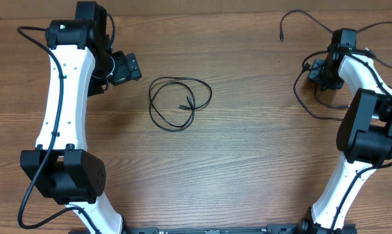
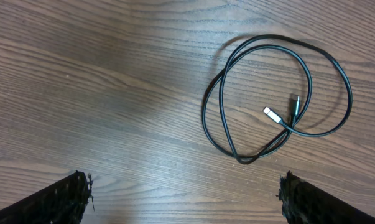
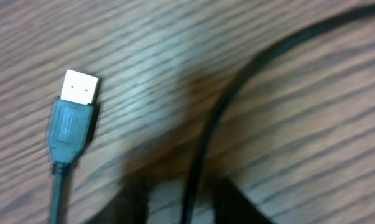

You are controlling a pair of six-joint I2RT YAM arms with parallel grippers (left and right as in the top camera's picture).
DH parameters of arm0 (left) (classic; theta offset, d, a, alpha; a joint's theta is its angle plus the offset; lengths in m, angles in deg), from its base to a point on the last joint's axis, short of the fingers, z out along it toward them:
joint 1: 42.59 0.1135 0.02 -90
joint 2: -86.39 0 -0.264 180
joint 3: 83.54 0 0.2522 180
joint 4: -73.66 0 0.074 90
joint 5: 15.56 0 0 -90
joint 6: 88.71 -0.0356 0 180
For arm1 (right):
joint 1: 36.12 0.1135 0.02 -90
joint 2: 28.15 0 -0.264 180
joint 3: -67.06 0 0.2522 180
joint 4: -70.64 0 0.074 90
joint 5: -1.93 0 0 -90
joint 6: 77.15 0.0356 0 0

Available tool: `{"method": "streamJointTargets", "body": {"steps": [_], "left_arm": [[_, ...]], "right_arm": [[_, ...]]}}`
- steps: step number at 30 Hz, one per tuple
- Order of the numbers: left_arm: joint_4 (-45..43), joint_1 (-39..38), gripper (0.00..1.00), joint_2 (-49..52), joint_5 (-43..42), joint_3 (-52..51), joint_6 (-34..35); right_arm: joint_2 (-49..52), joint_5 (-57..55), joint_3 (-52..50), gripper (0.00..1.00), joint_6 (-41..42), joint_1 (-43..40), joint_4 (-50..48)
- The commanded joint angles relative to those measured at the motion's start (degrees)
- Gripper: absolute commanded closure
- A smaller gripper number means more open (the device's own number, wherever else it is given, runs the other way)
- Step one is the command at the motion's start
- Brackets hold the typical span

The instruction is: Untangle cables

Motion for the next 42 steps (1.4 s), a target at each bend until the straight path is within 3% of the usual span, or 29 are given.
{"method": "streamJointTargets", "body": {"steps": [1, 3, 6, 9, 13, 25, 31, 37, 42], "left_arm": [[0.0, 0.2, 0.0, 0.1, -0.2, 0.4, 1.2], [0.0, 0.2, 0.0, 0.1, -0.2, 0.4, 1.2], [0.0, 0.2, 0.0, 0.1, -0.2, 0.4, 1.2], [0.0, 0.2, 0.01, 0.1, -0.2, 0.4, 1.2], [0.0, 0.2, 0.01, 0.1, -0.2, 0.4, 1.2], [0.0, 0.2, 0.01, 0.1, -0.2, 0.4, 1.2], [0.0, 0.2, 0.0, 0.1, -0.2, 0.4, 1.2], [0.0, 0.2, 0.0, 0.1, -0.2, 0.4, 1.2], [0.0, 0.2, 0.0, 0.1, -0.2, 0.4, 1.2]], "right_arm": [[1.5, 0.5, 0.2, 0.87, -1.8, -0.2, -0.3], [1.5, 0.8, 0.4, 0.96, -3.2, -0.2, -0.3], [1.5, 3.9, 0.7, 0.96, -6.2, -0.3, -0.3], [1.2, 13.4, 0.7, 0.96, -15.8, -1.0, 0.7], [0.7, 17.4, 0.7, 0.96, -22.9, -2.8, 2.1], [0.6, 28.7, 0.7, 0.96, -22.8, -10.7, 4.1], [-1.7, 28.8, 0.7, 0.72, -21.9, -11.7, 4.0], [-9.0, 30.4, 0.7, 0.56, -17.8, -11.5, 2.9], [-17.2, 36.3, 0.7, 0.23, -13.0, -10.1, 3.5]]}}
